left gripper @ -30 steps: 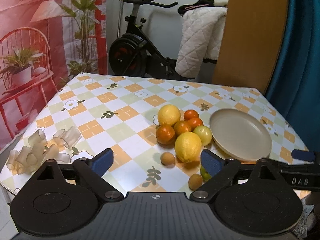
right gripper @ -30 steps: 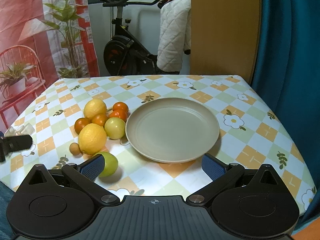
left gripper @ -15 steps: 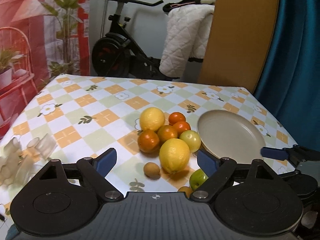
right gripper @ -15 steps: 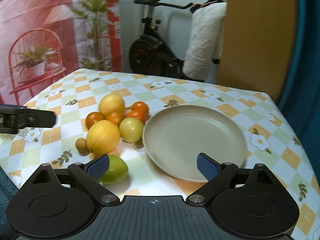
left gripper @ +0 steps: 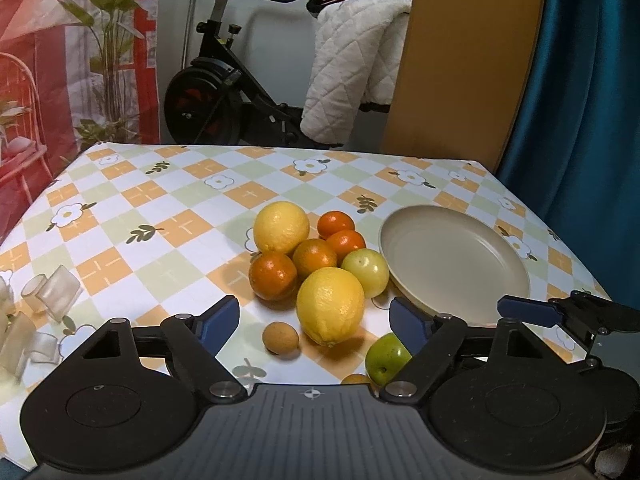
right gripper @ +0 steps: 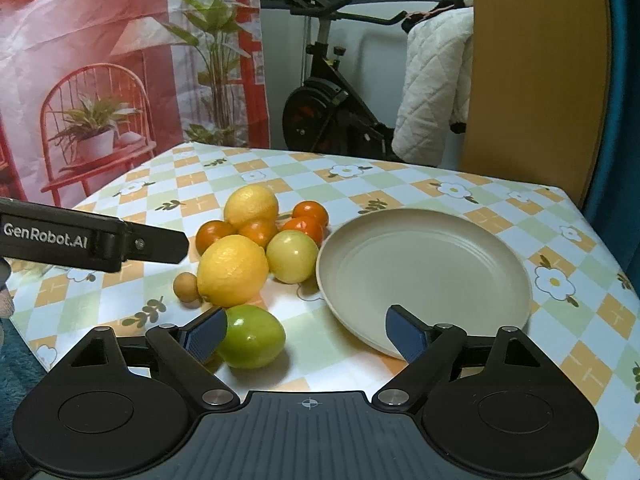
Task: Organize fruits
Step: 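Reach the left tool to the green fruit and close its fingers on it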
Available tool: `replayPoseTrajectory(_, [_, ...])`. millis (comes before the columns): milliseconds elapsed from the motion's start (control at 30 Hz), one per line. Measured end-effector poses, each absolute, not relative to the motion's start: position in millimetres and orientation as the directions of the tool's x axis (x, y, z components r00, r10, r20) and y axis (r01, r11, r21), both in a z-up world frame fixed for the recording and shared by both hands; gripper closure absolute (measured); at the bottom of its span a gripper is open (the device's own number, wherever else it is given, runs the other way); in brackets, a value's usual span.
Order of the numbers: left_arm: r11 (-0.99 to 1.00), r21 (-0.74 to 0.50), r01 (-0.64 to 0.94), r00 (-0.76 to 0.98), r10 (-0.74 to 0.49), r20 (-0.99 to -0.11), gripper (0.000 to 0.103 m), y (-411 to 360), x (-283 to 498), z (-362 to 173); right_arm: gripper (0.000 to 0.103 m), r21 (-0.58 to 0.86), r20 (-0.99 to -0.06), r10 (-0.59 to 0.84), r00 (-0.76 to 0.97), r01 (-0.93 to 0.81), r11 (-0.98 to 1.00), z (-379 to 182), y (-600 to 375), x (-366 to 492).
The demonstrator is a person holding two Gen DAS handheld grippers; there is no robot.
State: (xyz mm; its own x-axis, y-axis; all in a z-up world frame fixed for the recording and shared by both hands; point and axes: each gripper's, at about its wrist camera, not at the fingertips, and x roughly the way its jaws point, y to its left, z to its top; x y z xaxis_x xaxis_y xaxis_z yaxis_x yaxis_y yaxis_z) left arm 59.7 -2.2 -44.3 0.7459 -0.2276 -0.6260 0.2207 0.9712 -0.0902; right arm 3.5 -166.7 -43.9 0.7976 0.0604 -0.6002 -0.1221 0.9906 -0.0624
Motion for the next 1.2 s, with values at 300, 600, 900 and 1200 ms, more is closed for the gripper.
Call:
replayPoseTrajectory(300, [0.965,-0.088,0.246,0.734,-0.245,-0.634,0.023,-3.1,53.3,-49.0,0.016,-0.023,-0.648,0.063,0.759,-0.102,0.994,-53.2,-172.9,5.4])
replayPoseTrajectory(600, [0.951,-0.107,0.290,0.695,-0.286,-0.659,0.029,-10.1,55.6,-55.6,0.011,-0.003,-0.652,0.100,0.751,-0.135,0.991,-57.8,-171.5,5.4])
replayPoseTrajectory(900, [0.925,-0.149,0.351,0.640,-0.353,-0.683,0.050,-18.4,62.2,-65.4,0.041,-0.001,-0.658,0.160,0.735,-0.214,0.977,-64.7,-163.3,12.4])
replayPoseTrajectory(1200, [0.906,-0.237,0.350,0.597,-0.411,-0.689,0.052,-17.5,78.8,-76.0,0.044,0.072,-0.645,0.239,0.726,-0.254,0.965,-69.5,-167.4,22.2])
